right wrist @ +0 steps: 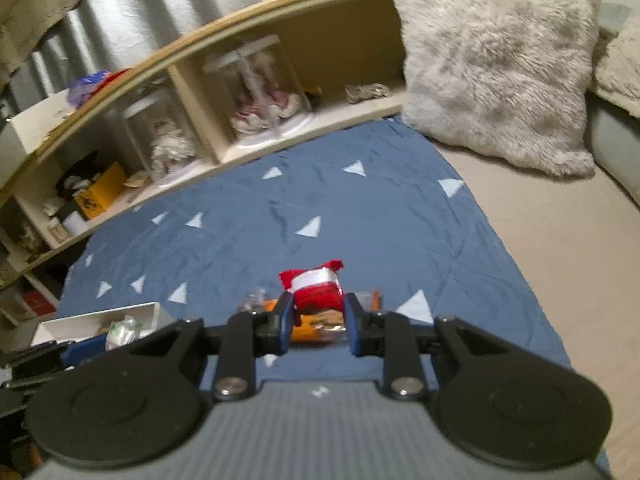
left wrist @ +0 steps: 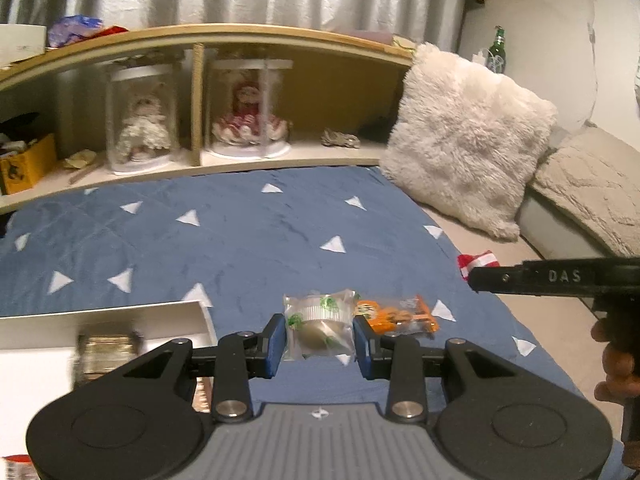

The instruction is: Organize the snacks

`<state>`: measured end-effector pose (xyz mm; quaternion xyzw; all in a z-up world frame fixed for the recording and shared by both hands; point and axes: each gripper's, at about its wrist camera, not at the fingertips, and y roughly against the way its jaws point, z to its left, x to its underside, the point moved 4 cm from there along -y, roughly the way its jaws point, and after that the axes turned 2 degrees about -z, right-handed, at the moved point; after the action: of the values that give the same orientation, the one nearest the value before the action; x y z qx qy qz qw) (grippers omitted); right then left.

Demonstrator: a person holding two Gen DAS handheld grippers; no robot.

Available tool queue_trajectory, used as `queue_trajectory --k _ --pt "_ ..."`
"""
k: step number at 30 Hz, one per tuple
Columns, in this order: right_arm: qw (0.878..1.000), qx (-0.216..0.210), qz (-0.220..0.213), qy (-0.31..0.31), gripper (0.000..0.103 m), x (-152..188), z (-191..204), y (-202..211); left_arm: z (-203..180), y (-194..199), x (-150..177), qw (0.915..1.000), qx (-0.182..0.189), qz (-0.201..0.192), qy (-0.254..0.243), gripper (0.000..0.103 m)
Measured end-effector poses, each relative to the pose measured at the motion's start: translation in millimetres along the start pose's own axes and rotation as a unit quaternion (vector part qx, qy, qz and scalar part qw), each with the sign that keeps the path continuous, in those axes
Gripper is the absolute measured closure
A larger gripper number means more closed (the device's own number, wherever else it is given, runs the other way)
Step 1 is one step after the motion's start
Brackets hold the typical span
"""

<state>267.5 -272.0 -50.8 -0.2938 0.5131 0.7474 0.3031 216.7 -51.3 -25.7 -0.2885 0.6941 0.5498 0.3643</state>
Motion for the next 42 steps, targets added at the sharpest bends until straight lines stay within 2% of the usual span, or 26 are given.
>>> queue_trajectory --k 12,22,30,39,42 --pt "0.998 -0.054 -0.012 0.036 0.072 6.8 38.1 10.6 50.0 47.9 -8.0 0.9991 -0.039 -0.015 0.009 0.065" --pt "0.993 -0.100 0.017 0.063 0.072 20.0 92.3 -10.6 108.1 66.9 4.0 0.9959 -0.089 0.000 0.020 0.065" --pt "0.986 -0.142 0.056 0.072 0.072 30.7 142.4 -40.0 159.2 68.0 17.9 0.9896 -0.132 0.022 0.054 0.065" --pt "0.975 -0.188 0.116 0.035 0.072 43.1 184.6 -76.5 199.7 52.8 37.1 0.9805 -0.152 0.079 0.097 0.064" --pt "0.971 -0.188 0.137 0.043 0.072 51.2 195.8 -88.6 211.4 46.6 40.9 0.9780 -0.156 0.088 0.107 0.064"
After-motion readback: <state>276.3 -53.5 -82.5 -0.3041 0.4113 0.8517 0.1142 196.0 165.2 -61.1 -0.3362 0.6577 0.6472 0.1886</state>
